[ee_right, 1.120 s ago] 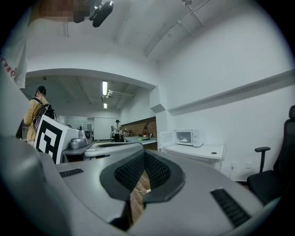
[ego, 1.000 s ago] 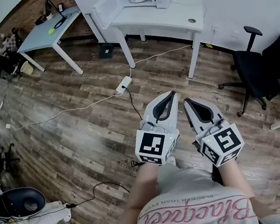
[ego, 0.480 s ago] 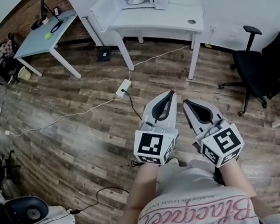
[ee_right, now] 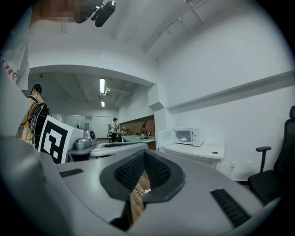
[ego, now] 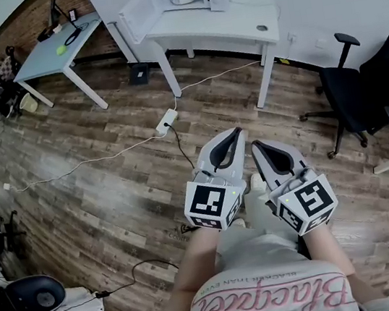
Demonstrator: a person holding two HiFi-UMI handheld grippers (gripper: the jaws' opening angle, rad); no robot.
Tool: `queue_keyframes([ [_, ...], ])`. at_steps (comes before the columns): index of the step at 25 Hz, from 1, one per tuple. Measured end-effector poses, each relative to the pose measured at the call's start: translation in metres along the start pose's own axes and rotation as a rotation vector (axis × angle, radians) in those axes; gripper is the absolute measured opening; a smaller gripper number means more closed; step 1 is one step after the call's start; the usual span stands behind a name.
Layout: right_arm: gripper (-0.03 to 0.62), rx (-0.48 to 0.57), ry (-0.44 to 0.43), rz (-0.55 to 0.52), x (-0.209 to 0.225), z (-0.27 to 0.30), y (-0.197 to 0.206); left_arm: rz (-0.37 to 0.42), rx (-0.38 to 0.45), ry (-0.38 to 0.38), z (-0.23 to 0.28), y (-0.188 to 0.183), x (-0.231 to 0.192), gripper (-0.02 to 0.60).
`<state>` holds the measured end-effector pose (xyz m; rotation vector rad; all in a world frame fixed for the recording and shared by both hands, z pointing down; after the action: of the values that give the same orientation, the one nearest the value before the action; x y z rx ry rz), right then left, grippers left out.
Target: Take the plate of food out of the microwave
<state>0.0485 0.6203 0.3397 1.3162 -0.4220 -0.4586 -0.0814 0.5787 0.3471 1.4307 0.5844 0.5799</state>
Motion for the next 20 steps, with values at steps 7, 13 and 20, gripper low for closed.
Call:
queue_keyframes([
  [7, 0.011, 0.005, 0.006, -0.002, 0.017, 0.004, 0.002, -0.001, 0.004, -0.014, 0.019, 0.0, -0.003, 0.008],
  [13, 0.011, 0.011, 0.023, -0.009, 0.031, 0.019, -0.003, 0.002, 0.015, -0.02, 0.033, -0.002, -0.01, 0.008],
  [20, 0.011, 0.012, 0.026, -0.031, 0.044, 0.041, -0.011, 0.026, -0.009, -0.022, 0.048, -0.01, -0.024, 0.007],
])
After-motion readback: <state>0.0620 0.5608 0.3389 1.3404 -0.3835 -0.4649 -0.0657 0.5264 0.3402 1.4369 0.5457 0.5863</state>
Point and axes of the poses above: the fingertips, and each gripper's own axes: z forward along the fingers, x to its right, y out of its underside, the point moved 9 cm from there along -z, backward along the fingers, and after that the axes turned 7 degrees about -x, right-handed, at the moved point
